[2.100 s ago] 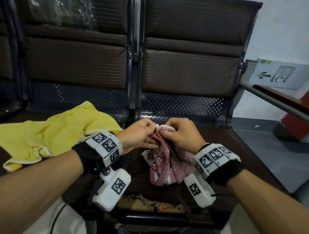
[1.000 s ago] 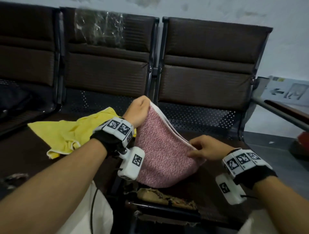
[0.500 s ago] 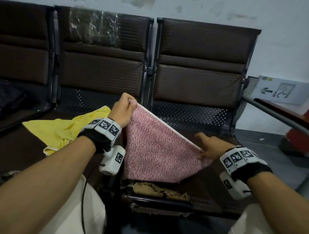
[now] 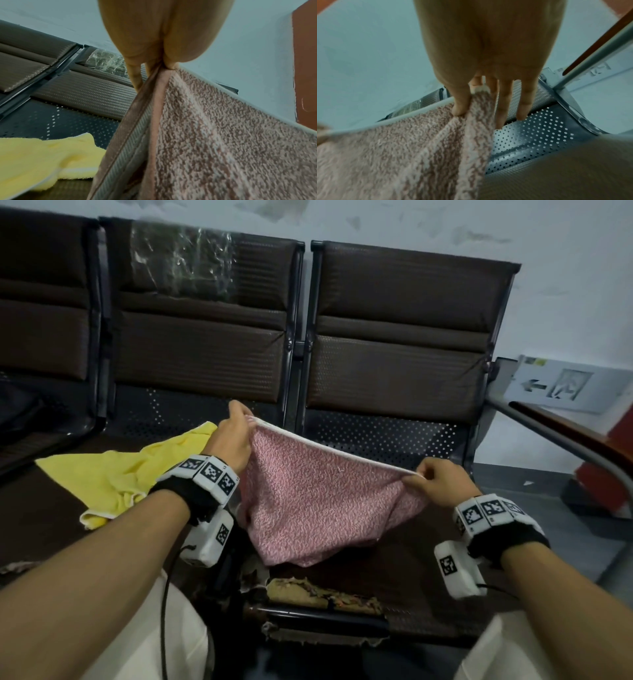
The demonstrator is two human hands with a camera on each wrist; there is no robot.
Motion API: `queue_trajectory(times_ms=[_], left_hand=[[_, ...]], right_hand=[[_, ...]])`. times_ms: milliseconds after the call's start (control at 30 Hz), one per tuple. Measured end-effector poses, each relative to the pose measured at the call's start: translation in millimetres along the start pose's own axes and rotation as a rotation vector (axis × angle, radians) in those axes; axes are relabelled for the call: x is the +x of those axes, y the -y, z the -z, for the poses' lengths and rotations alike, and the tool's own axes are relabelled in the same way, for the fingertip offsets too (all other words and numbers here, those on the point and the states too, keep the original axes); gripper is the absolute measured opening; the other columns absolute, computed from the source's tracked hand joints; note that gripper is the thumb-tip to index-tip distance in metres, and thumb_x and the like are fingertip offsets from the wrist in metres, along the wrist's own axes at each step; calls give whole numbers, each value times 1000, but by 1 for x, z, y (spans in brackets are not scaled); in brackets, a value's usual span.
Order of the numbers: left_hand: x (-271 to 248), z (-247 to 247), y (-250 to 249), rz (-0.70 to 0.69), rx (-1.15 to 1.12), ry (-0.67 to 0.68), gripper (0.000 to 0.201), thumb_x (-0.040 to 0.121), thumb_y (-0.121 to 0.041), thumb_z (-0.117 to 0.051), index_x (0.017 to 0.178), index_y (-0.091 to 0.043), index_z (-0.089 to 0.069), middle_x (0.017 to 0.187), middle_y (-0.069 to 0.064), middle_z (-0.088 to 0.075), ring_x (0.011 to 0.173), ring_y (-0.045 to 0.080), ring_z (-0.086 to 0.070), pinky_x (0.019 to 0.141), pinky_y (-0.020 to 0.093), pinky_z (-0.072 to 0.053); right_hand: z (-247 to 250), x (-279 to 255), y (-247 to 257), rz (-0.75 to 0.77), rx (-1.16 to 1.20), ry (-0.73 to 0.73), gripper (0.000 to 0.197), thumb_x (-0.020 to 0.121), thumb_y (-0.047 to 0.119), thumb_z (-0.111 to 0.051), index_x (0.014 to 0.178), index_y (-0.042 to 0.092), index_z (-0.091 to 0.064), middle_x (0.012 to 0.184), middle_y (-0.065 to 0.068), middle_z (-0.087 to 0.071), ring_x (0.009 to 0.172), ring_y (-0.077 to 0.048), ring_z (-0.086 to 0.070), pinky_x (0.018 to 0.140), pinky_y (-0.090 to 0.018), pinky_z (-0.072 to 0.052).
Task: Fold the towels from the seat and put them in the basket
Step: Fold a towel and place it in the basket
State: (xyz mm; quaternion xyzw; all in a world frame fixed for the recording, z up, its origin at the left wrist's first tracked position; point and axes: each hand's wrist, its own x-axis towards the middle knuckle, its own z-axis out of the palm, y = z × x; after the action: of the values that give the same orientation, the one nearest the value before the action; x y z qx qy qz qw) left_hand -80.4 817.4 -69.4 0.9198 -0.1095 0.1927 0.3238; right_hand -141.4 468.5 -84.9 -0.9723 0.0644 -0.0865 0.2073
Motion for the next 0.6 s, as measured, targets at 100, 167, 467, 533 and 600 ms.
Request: queue_trajectory(times_ms=[100,167,467,533,600], left_hand=[[2,3,3,18,8,-30,9,95,-18,-50,97,-10,-52,97,11,-61,94,30,-58,77,34,-42],[2,4,5,16,21,-44,12,92,-21,-54,95,-11,-60,99,10,-64,97,27,-58,83,36,-45],[-14,19,-20,-10,-152,-107,21,98,-17,-41,106,-6,-58,103,15,-66,98,30,-60,78,29,-41],[-14,27,-30,11,-230,-129,18,97,-19,-45,103,-8,-58,103,12,-66,98,27,-60,77,26,-38],[-14,38,-42,40,-287,-141,17,96,-20,-47,103,-9,-59,104,11,-66,99,26,-59,77,27,-39]], right_hand=[[4,0,-5,-1,16,25,9,84,22,-69,76,23,-64,76,3,-65,81,-16,-63,72,-21,-40],[6,-3,-5,-10,-50,94,6,83,19,-71,86,23,-74,74,7,-66,73,-4,-61,69,-16,-41],[42,-14,17,-79,246,-304,7,77,25,-75,82,21,-72,78,1,-69,81,-17,-63,74,-24,-43],[55,-13,26,-87,394,-388,5,80,24,-70,82,22,-66,82,0,-67,86,-20,-63,77,-29,-46],[70,-13,36,-119,526,-461,6,82,24,-67,86,20,-64,90,-4,-67,94,-24,-63,85,-37,-49]])
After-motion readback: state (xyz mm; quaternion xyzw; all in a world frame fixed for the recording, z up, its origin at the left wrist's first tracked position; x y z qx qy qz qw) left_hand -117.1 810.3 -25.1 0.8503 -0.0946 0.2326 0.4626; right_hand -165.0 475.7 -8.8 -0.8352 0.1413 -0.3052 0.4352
